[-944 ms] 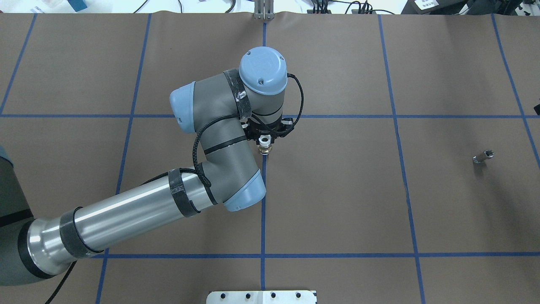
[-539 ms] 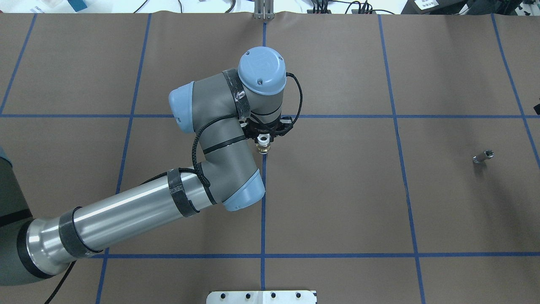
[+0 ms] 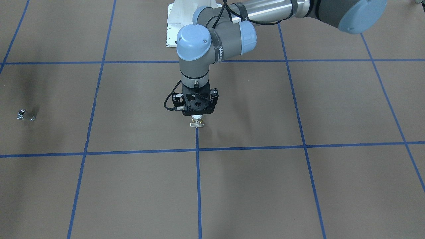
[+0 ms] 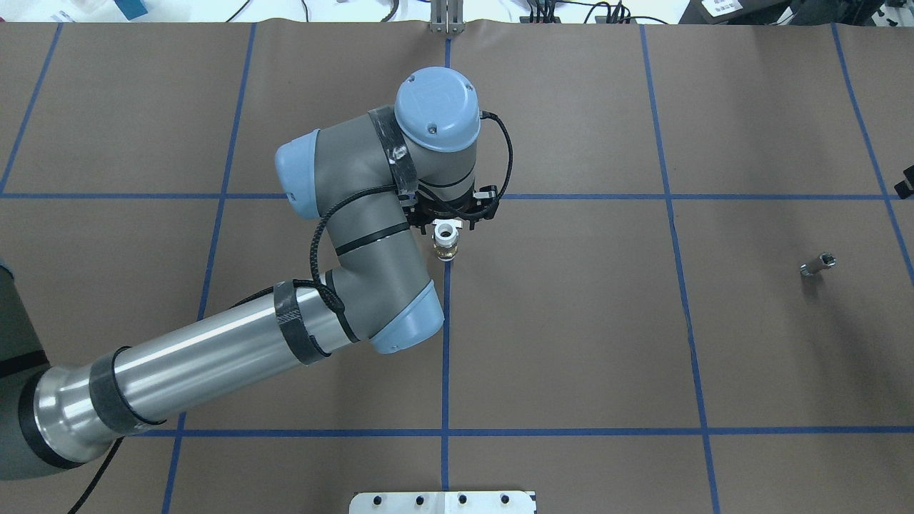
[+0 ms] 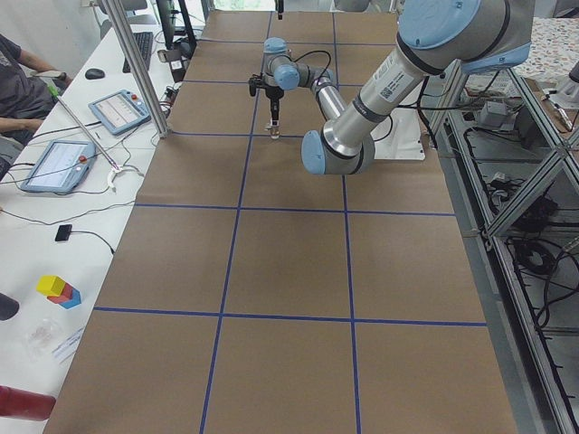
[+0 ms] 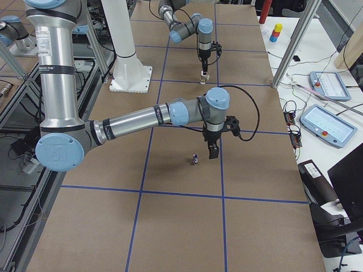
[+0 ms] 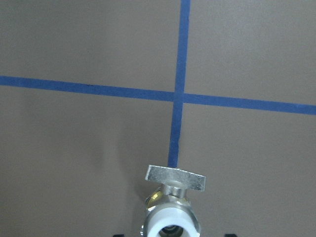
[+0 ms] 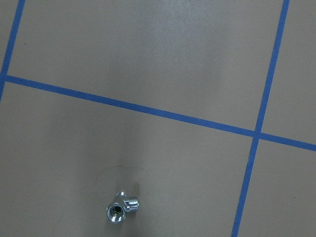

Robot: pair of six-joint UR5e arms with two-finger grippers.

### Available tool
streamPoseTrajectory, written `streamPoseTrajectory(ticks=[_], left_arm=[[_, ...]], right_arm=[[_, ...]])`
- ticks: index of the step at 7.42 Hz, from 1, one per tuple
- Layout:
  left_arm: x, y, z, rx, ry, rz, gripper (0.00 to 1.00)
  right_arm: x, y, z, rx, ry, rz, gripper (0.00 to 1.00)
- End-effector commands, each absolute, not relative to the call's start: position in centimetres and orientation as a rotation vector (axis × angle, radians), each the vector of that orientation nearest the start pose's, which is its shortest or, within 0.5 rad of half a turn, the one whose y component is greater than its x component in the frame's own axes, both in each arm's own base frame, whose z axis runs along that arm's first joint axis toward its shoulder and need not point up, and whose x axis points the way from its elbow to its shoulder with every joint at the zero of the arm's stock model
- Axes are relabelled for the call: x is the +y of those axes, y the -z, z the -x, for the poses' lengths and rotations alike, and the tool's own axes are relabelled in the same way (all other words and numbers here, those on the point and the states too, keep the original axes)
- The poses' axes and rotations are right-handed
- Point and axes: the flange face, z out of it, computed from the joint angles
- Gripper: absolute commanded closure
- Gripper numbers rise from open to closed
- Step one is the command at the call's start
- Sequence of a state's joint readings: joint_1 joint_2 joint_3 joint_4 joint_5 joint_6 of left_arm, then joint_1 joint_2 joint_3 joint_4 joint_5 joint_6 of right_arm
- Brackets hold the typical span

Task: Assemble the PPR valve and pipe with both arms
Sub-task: 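Open the left gripper and withdraw it while the right gripper grasps the chrome elbow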

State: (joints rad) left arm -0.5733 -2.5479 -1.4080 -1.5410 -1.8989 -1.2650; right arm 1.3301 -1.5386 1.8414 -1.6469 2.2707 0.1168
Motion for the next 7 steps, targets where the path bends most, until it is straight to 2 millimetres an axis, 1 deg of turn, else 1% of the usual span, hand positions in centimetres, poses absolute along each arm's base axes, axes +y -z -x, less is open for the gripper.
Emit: streamPoseTrajectory(ticks=[1,2,3,4,5,6,7], left_arm=[[-48.3,-13.6,-51.6,0.891,0.141,-0.088,0.23],[-47.0,-16.2,-49.3,0.893,0.142,-0.091,0.23],[-46.7,-16.8,-47.8,0.899,0.149,-0.099,0.24],[-46.3,-17.1,-47.3,0.902,0.148,-0.1,0.24],[-46.0,-16.8,-46.6,0.909,0.148,-0.106,0.24],[-45.9,-17.6,-46.3,0.902,0.151,-0.102,0.24],[-45.8,-17.7,-45.7,0.907,0.154,-0.107,0.24]], right_arm=[[-49.9,-53.0,8.5,-0.744,0.162,-0.08,0.0],[-48.8,-55.4,10.9,-0.774,0.125,-0.105,0.0],[-47.6,-58.3,11.9,-0.811,0.088,-0.139,0.0],[-47.1,-58.3,13.6,-0.848,-0.019,-0.116,0.02],[-46.3,-58.6,15.0,-0.844,-0.034,-0.088,0.03],[-45.7,-59.3,15.5,-0.829,-0.032,-0.076,0.04],[-45.5,-59.8,15.7,-0.816,-0.032,-0.07,0.07]])
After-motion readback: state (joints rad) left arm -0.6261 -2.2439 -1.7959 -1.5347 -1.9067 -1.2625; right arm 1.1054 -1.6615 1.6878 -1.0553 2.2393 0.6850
